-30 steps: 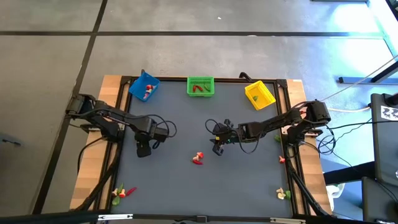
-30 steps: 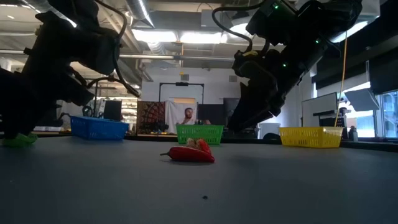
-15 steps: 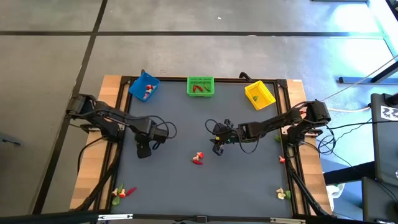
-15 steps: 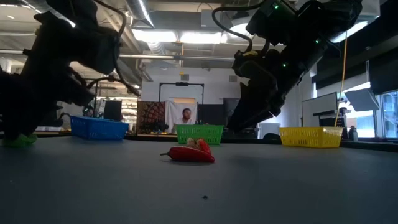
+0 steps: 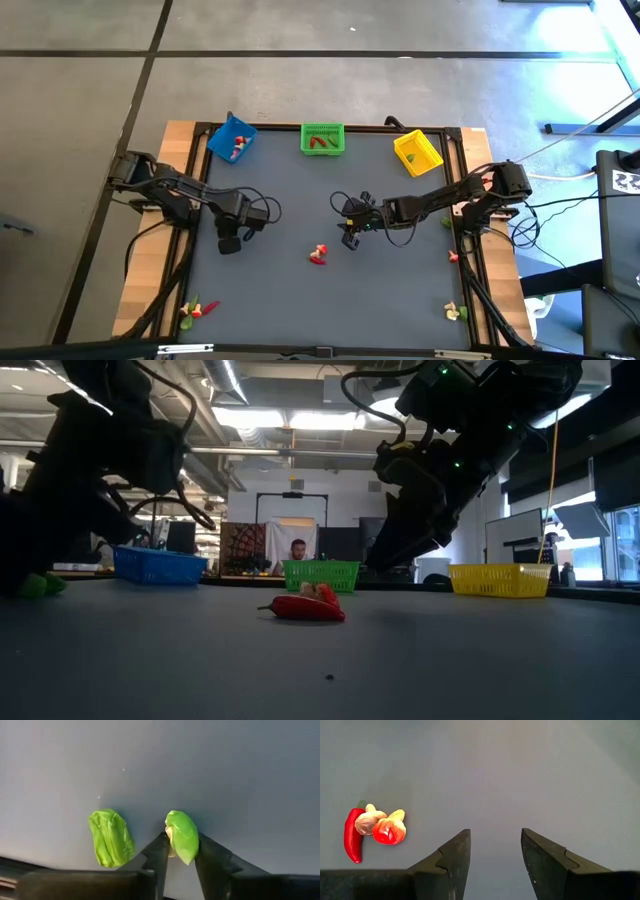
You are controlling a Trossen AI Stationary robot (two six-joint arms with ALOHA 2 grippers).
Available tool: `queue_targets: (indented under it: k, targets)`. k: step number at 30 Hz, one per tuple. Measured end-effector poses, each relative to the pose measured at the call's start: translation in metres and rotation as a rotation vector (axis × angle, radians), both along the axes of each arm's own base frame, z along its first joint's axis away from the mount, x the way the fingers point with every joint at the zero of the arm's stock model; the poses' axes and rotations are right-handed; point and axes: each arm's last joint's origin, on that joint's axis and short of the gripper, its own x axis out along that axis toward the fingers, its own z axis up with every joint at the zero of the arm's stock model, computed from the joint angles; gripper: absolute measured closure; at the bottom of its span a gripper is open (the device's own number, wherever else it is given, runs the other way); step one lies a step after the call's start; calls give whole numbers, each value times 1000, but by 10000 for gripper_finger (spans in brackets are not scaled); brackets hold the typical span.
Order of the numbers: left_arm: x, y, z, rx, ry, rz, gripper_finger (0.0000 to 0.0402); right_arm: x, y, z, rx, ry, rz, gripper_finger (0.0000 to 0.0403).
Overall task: Sort produce into baskets
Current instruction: Put the green mushroom into the blue bin
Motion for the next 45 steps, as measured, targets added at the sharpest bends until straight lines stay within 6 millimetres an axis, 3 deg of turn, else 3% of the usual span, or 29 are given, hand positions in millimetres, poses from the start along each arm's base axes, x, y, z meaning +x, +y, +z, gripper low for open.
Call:
queue_targets:
  k: [8,22,34,45]
  targets:
    - [10,-1,5,-12,-59,-42,360,0,0,0,0,-1,0,228]
    - [31,4,40,-31,-220,-94,355,0,0,0,-6,-6,-2,228]
    - [20,48,67,35,-359,-19,346,0,-1,0,-21,-6,-16,228]
    - [4,104,81,259,-448,112,345,0,-1,0,-21,-3,-16,228]
